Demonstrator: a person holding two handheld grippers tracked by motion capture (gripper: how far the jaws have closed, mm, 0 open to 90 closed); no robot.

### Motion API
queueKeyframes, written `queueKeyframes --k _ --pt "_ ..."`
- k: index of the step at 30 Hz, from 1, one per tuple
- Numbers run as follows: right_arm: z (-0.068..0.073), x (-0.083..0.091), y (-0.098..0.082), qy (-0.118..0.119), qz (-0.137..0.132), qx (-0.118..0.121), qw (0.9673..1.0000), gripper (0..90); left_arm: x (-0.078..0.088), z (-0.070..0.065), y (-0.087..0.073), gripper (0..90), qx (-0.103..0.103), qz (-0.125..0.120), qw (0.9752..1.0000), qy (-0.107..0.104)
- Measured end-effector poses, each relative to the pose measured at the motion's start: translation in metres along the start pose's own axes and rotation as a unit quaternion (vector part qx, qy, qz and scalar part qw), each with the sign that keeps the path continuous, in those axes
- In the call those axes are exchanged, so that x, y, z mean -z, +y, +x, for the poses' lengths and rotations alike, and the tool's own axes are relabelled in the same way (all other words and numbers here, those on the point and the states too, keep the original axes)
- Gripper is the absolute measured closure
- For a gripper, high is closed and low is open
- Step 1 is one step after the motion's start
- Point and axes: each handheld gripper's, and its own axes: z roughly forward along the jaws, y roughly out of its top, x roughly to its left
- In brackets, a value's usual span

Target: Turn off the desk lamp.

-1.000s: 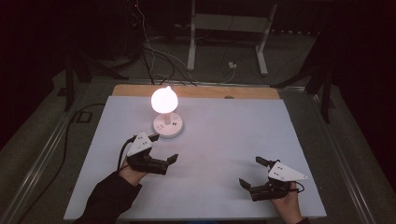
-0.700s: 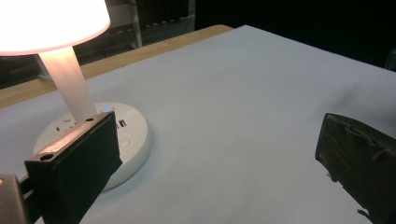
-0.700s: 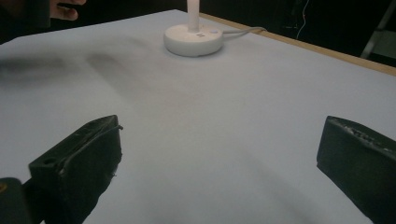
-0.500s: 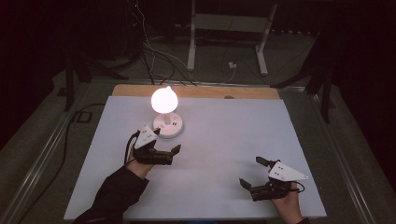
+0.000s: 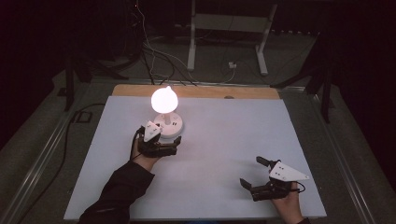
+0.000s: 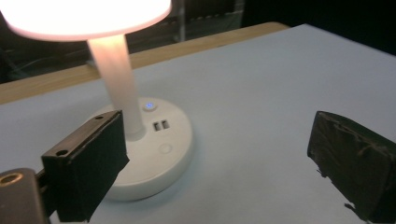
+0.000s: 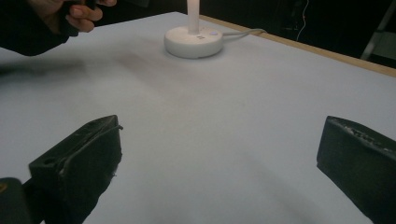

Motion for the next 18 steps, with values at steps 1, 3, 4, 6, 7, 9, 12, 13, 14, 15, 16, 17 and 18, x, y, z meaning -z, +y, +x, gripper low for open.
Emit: queueKeyframes --k 1,3,4,6,7,9,12,13,14,15,16,17,18 --pt "0.000 0.000 0.000 0.000 0.000 0.000 1.0000 0.0 -0.001 0.000 0.000 7.1 0.002 -0.001 1.0000 0.007" --pt "0.000 0.000 0.000 0.001 0.000 -0.001 1.0000 0.0 -0.005 0.000 0.000 7.2 0.008 0.002 0.9999 0.012" --pt "0.000 0.000 0.000 0.002 0.001 -0.001 1.0000 0.0 -0.006 0.000 0.000 9.4 0.009 0.002 0.9998 0.017" --pt "0.000 0.000 0.000 0.001 0.001 -0.001 1.0000 0.0 -0.009 0.000 0.000 12.0 0.010 0.002 0.9998 0.019" --pt "0.000 0.000 0.000 0.001 0.000 0.000 1.0000 0.0 -0.011 0.000 0.000 13.8 0.008 0.003 0.9997 0.022" --pt "0.000 0.000 0.000 0.001 -0.001 -0.001 1.0000 0.0 -0.014 -0.001 -0.001 16.6 0.004 0.007 0.9996 0.028" --pt "-0.001 0.000 0.000 0.000 -0.001 -0.001 1.0000 0.0 -0.020 -0.001 -0.002 22.6 0.002 0.014 0.9991 0.041" --pt "-0.001 0.000 0.000 0.000 -0.001 -0.001 1.0000 0.0 -0.021 -0.001 -0.002 22.6 0.002 0.014 0.9989 0.045" --pt "-0.001 0.000 0.000 0.000 -0.001 -0.001 1.0000 0.0 -0.022 -0.001 -0.003 29.8 0.003 0.014 0.9988 0.048" --pt "-0.001 0.000 0.000 0.000 -0.001 -0.001 1.0000 0.0 -0.024 -0.001 -0.003 29.8 0.002 0.014 0.9985 0.053" --pt "-0.001 0.000 0.000 0.001 0.000 -0.001 1.0000 0.0 -0.025 -0.001 -0.003 32.7 0.001 0.013 0.9983 0.057" --pt "0.000 0.000 0.000 0.000 -0.001 0.001 1.0000 0.0 -0.026 0.000 -0.003 40.7 -0.001 0.015 0.9980 0.061" --pt "0.000 0.000 0.000 0.000 -0.001 0.001 1.0000 0.0 -0.028 0.000 -0.003 40.7 -0.001 0.016 0.9979 0.064"
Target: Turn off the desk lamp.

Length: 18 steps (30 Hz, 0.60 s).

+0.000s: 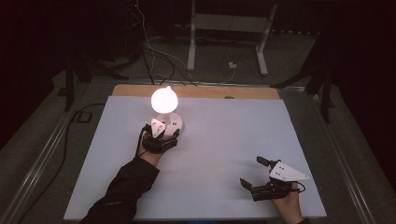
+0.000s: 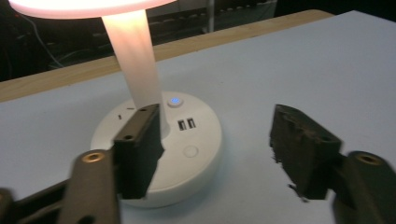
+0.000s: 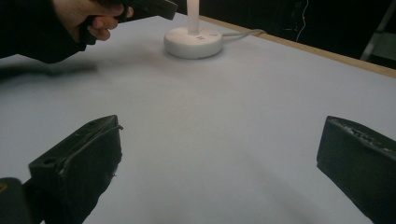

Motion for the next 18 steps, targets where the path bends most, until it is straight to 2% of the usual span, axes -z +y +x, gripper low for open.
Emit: queueKeyframes --k 2,3,6,14,18 --pt "-0.001 0.000 0.000 0.001 0.000 -0.004 1.0000 0.0 -0.003 0.001 0.000 52.6 -0.002 -0.001 1.0000 0.007" --pt "-0.001 0.000 0.000 0.001 0.000 -0.004 1.0000 0.0 -0.004 0.001 0.000 52.6 -0.002 0.002 1.0000 0.008" --pt "-0.001 0.000 0.000 0.002 0.001 -0.004 1.0000 0.0 -0.009 0.000 -0.001 63.5 -0.006 0.004 0.9999 0.013" --pt "-0.001 0.000 -0.001 0.003 0.000 -0.006 1.0000 0.0 -0.018 0.004 -0.002 79.3 -0.009 0.008 0.9998 0.013" --pt "-0.001 0.000 -0.001 0.004 0.001 -0.004 1.0000 0.0 -0.023 0.007 -0.004 82.7 -0.005 0.014 0.9999 0.008"
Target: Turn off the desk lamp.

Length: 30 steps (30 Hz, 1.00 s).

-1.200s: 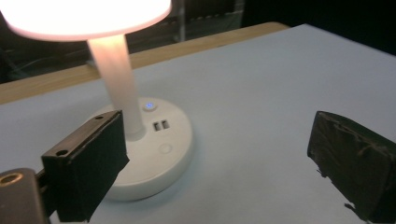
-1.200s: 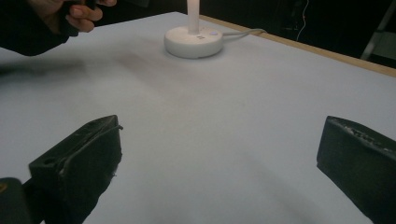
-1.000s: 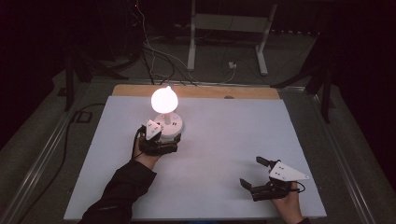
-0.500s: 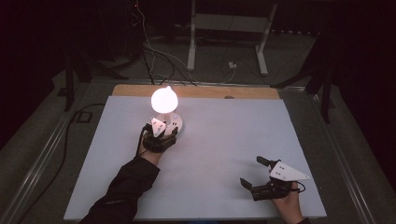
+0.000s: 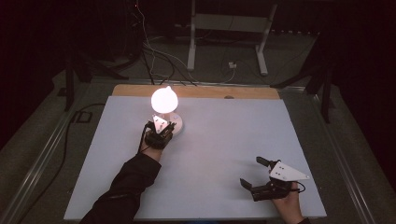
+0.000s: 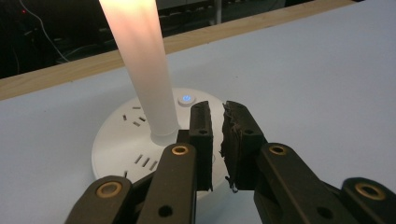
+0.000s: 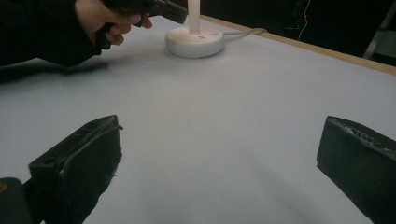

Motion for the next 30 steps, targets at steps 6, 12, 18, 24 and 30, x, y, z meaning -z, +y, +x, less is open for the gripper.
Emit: queueKeyframes --k 6,12,18,24,30 --pt "0.000 0.000 0.000 0.000 0.000 -0.002 1.0000 0.0 -0.006 0.002 -0.003 89.5 -0.020 0.009 0.9998 0.001" --pt "0.000 0.000 0.000 0.002 0.001 -0.001 1.0000 0.0 -0.014 0.006 -0.007 90.0 -0.021 0.019 0.9996 -0.009" --pt "-0.001 0.000 0.000 0.002 0.001 -0.002 1.0000 0.0 -0.018 0.009 -0.009 90.0 -0.028 0.024 0.9993 -0.007" --pt "0.000 0.000 0.000 0.003 0.002 -0.002 1.0000 0.0 -0.022 0.010 -0.012 90.0 -0.027 0.029 0.9992 -0.010" --pt "-0.001 0.000 0.000 0.003 0.003 -0.002 1.0000 0.0 -0.022 0.010 -0.012 90.0 -0.027 0.028 0.9991 -0.014"
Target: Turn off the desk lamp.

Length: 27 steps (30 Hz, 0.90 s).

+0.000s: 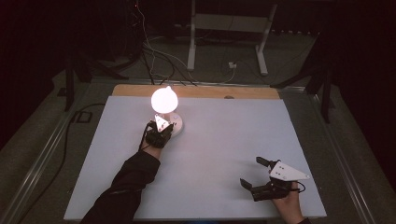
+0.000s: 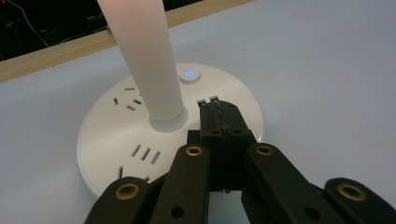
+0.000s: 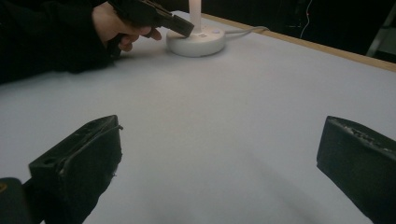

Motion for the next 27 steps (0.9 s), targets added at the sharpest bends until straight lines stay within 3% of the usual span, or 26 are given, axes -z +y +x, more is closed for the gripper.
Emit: queueKeyframes --k 6,11,15,21,27 --pt "0.000 0.000 0.000 0.001 0.001 0.000 1.0000 0.0 0.000 0.000 0.000 90.0 -0.001 0.000 1.0000 -0.005" --pt "0.001 -0.001 0.000 0.001 0.002 0.000 1.0000 0.0 -0.001 -0.002 -0.001 90.0 -0.019 -0.003 0.9998 0.001" --pt "0.001 -0.001 0.000 0.000 0.003 0.001 1.0000 0.0 -0.001 0.000 0.000 90.0 -0.006 0.000 1.0000 -0.006" --pt "0.000 0.000 0.000 0.000 0.000 0.000 1.0000 0.0 0.008 0.004 0.008 90.0 0.007 -0.018 0.9997 -0.016" --pt "0.001 0.000 0.000 0.001 0.001 0.002 1.0000 0.0 0.013 0.005 0.012 90.0 0.008 -0.024 0.9995 -0.019"
